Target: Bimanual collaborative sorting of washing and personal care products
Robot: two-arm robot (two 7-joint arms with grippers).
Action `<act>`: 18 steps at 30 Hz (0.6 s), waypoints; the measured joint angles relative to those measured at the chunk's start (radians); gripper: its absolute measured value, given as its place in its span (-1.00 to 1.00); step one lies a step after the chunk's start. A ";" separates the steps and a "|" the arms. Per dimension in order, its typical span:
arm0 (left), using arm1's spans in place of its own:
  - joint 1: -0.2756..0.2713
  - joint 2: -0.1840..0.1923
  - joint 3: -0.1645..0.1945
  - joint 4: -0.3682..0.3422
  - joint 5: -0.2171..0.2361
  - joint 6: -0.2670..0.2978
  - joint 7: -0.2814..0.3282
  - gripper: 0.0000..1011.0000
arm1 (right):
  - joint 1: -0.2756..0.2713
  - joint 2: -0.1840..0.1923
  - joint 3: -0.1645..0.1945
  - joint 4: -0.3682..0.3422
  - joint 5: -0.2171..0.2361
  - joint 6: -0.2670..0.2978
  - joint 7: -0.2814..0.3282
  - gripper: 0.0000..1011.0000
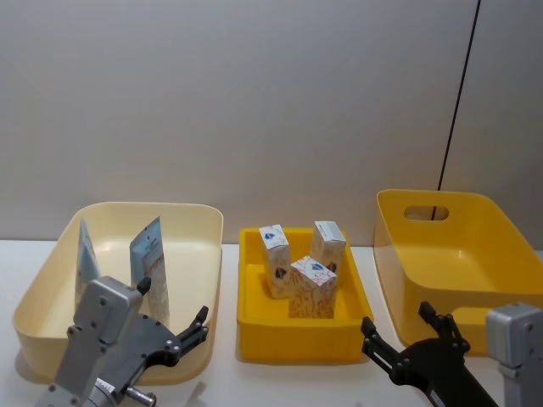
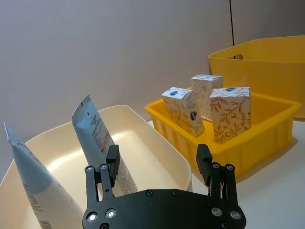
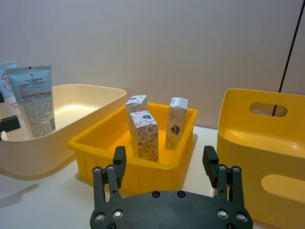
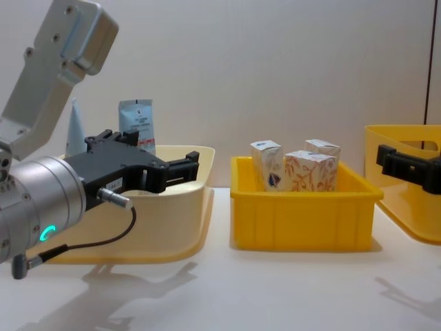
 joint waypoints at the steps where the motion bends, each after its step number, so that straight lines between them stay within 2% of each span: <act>1: 0.000 0.000 0.000 0.000 0.000 0.000 0.000 0.98 | 0.000 0.000 0.000 0.000 0.000 0.000 0.000 0.98; 18: 0.000 0.000 0.000 0.000 0.000 0.000 0.000 0.98 | 0.000 0.000 0.000 0.000 0.000 0.000 0.000 0.98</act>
